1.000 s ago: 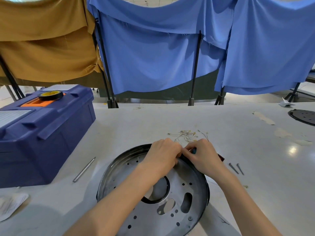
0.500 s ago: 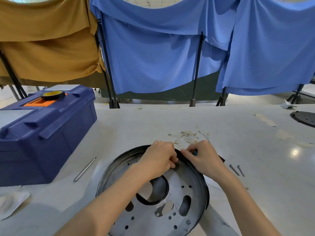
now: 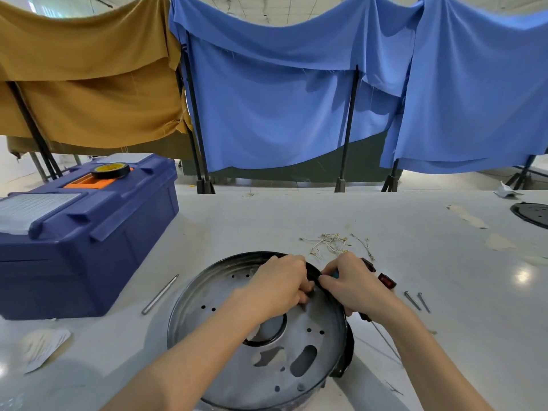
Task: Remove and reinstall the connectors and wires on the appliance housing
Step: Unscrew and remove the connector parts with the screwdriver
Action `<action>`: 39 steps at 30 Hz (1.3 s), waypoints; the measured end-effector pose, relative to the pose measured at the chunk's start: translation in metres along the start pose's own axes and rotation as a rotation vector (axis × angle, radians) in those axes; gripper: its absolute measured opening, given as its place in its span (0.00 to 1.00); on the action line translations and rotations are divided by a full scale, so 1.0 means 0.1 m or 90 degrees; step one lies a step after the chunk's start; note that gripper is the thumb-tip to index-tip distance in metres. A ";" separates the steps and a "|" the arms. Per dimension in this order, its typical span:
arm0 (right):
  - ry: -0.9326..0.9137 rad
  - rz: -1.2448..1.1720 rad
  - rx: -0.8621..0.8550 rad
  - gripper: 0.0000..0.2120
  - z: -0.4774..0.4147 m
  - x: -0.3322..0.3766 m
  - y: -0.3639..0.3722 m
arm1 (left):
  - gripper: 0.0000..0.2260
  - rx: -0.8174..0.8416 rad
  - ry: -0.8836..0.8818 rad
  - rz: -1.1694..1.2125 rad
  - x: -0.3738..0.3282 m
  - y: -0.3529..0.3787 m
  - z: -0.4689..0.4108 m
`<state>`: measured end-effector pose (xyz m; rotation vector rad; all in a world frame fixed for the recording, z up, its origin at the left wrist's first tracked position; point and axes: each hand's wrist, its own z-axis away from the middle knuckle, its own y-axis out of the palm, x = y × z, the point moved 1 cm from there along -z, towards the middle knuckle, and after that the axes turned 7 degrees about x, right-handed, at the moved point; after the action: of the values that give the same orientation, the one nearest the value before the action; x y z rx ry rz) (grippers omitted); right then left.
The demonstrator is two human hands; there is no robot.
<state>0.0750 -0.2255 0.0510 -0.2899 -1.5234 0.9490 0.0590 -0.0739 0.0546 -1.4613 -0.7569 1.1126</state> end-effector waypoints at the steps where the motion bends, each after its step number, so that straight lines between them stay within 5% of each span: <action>1: 0.007 -0.018 0.003 0.12 0.01 0.01 0.01 | 0.08 0.000 -0.009 0.002 0.00 0.02 0.01; 6: 0.046 -0.099 0.035 0.11 0.09 0.11 0.05 | 0.07 0.017 -0.032 0.091 0.02 0.03 0.09; 12: 0.089 -0.160 0.023 0.12 0.19 0.19 0.10 | 0.24 0.128 -0.029 0.250 0.00 -0.03 0.26; 17: 0.114 -0.241 -0.035 0.10 0.21 0.17 0.14 | 0.32 0.203 -0.051 0.023 -0.11 0.00 0.37; 20: 0.139 -0.330 -0.022 0.05 0.24 0.16 0.18 | 0.26 0.174 -0.046 0.024 -0.17 -0.01 0.39; 24: 0.181 -0.399 0.005 0.11 0.25 0.06 0.13 | 0.33 0.183 -0.059 0.046 -0.14 -0.03 0.43; 31: 0.243 -0.144 -0.176 0.04 0.32 -0.49 -0.35 | 0.36 0.215 -0.090 0.108 -0.06 -0.08 0.50; 39: 0.276 0.094 -0.109 0.11 0.28 -0.69 -0.36 | 0.38 0.218 -0.110 0.128 -0.02 -0.09 0.48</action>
<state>0.0757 -0.3053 0.0300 -0.6933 -1.1935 0.8054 0.0151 -0.0562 0.0651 -1.1788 -0.5125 1.4585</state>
